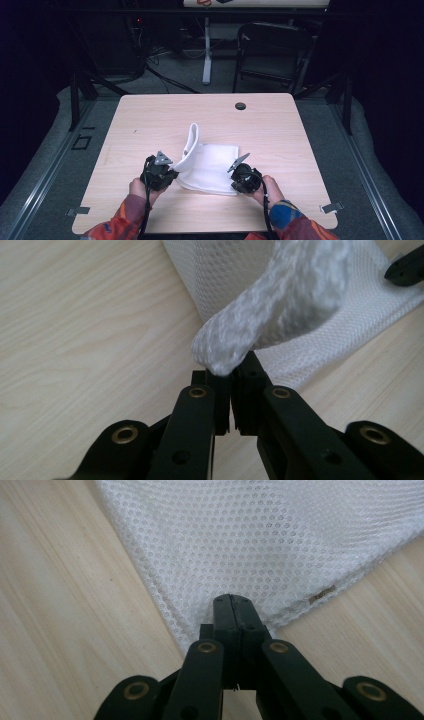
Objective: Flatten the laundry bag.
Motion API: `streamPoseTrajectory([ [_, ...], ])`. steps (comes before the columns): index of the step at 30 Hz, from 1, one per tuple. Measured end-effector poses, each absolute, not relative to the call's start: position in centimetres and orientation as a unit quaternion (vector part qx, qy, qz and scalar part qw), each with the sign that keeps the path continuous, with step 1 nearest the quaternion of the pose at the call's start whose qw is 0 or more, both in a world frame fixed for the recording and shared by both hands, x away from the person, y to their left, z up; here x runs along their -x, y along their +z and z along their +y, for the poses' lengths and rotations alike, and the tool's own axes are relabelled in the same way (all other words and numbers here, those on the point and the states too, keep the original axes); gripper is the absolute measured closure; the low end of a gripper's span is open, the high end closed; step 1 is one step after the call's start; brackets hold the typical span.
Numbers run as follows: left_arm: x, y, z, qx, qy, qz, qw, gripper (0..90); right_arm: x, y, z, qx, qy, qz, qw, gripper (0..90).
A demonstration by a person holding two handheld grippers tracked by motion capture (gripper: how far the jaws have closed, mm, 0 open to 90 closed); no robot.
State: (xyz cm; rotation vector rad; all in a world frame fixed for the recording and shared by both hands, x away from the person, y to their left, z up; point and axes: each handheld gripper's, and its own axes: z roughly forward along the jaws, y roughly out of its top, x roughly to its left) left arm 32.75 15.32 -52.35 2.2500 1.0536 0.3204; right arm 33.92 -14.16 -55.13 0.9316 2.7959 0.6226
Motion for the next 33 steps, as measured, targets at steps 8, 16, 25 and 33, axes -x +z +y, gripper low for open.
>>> streamPoseTrajectory([
  [8, -33.2, -53.4, 14.7, -0.859, 0.100, 0.398, 0.306, 87.2, -34.3, -55.1, -15.0, -0.319, 0.189, 0.924, 0.092, 90.0],
  [16, -33.4, -53.6, 14.9, -0.856, 0.091, 0.406, 0.309, 87.2, -34.5, -54.9, -15.4, -0.323, 0.185, 0.924, 0.084, 90.0],
  [25, -33.5, -53.8, 15.6, -0.851, 0.066, 0.421, 0.308, 86.3, -34.7, -55.0, -15.9, -0.328, 0.191, 0.922, 0.077, 90.0],
  [33, -33.4, -53.5, 15.9, -0.861, 0.037, 0.416, 0.289, 72.5, -34.9, -55.0, -16.7, -0.332, 0.191, 0.921, 0.077, 90.0],
])
